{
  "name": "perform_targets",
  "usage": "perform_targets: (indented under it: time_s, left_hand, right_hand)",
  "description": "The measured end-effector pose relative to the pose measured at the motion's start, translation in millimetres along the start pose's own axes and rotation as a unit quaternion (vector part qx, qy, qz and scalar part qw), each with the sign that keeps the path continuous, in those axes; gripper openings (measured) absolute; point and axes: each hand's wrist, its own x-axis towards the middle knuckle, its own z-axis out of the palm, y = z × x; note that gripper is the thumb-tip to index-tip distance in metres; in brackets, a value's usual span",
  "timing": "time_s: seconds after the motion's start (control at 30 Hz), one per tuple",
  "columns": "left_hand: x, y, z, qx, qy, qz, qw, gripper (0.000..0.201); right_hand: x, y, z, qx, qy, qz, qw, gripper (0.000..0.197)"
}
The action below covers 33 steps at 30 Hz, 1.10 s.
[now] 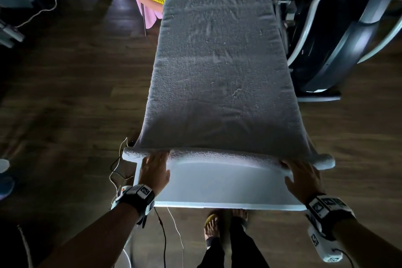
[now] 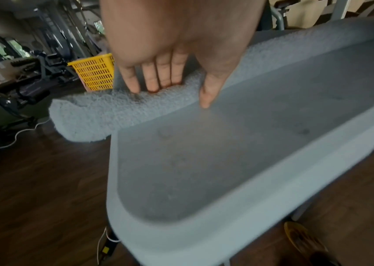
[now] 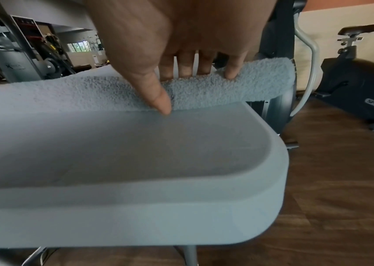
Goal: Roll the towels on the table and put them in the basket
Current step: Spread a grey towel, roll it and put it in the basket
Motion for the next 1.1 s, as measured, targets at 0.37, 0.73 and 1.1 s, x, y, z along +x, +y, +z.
perform_targets:
  time_s: [0.37, 0.73, 1.1]
  left_hand:
    - [-13, 10, 2, -0.032, -0.019, -0.041, 0.998, 0.044]
    - [-83, 22, -12, -0.031, -0.059, -0.068, 0.995, 0.007]
    - [-80, 16, 3, 0.033, -0.140, -0.012, 0.990, 0.069]
  right_hand:
    - [-20, 4, 5, 0.029, 0.004, -0.001, 1.000, 0.056]
    - [-58, -3, -2, -0.044, -0.097, 0.064, 0.992, 0.028]
    - [-70, 8, 3, -0.007, -0.043, 0.008, 0.999, 0.058]
